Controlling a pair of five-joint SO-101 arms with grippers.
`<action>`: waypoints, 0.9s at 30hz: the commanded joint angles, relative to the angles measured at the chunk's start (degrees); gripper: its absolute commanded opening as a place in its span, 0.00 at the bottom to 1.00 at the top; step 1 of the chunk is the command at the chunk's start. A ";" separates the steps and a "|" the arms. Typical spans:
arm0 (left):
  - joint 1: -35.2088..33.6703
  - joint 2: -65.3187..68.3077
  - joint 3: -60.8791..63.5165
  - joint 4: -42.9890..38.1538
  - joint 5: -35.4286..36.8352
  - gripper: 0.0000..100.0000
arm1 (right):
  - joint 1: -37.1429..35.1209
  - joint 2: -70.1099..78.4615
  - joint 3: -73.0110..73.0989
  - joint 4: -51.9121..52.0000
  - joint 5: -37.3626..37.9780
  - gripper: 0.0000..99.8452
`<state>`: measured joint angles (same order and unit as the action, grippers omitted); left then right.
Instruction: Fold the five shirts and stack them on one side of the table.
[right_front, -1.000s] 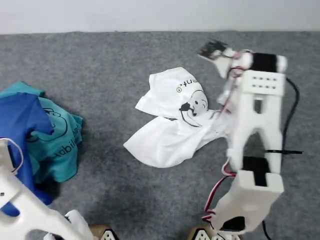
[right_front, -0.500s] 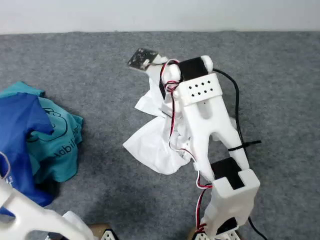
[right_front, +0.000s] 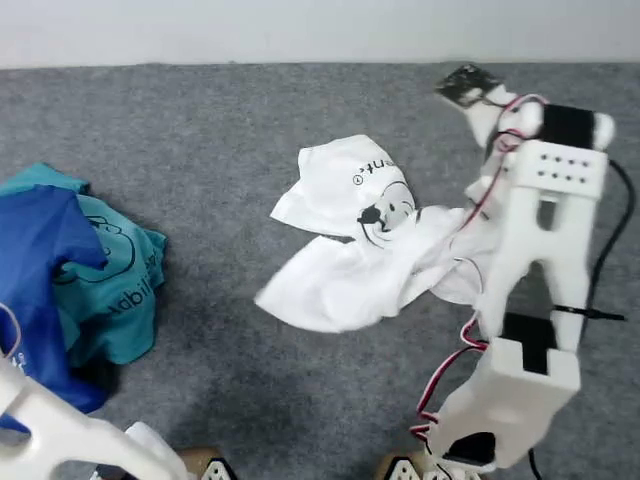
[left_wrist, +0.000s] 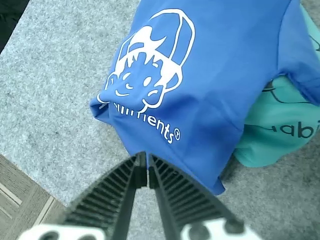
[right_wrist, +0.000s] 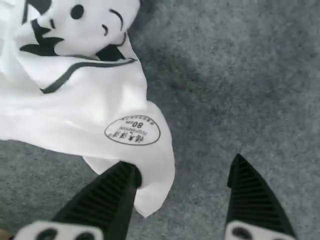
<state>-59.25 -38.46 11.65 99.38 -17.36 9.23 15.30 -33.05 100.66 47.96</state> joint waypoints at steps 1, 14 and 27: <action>0.09 -1.23 -0.22 0.97 -0.18 0.02 | -0.75 -7.78 -2.37 2.33 0.79 0.26; 0.18 -1.14 -0.22 0.97 -0.26 0.02 | -4.62 -26.77 31.47 2.42 1.23 0.26; 0.09 -1.14 -0.13 1.05 -4.57 0.02 | 5.32 -30.11 53.45 2.51 6.07 0.26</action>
<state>-59.25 -38.46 11.65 99.38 -21.41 11.52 -11.78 20.31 100.66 52.88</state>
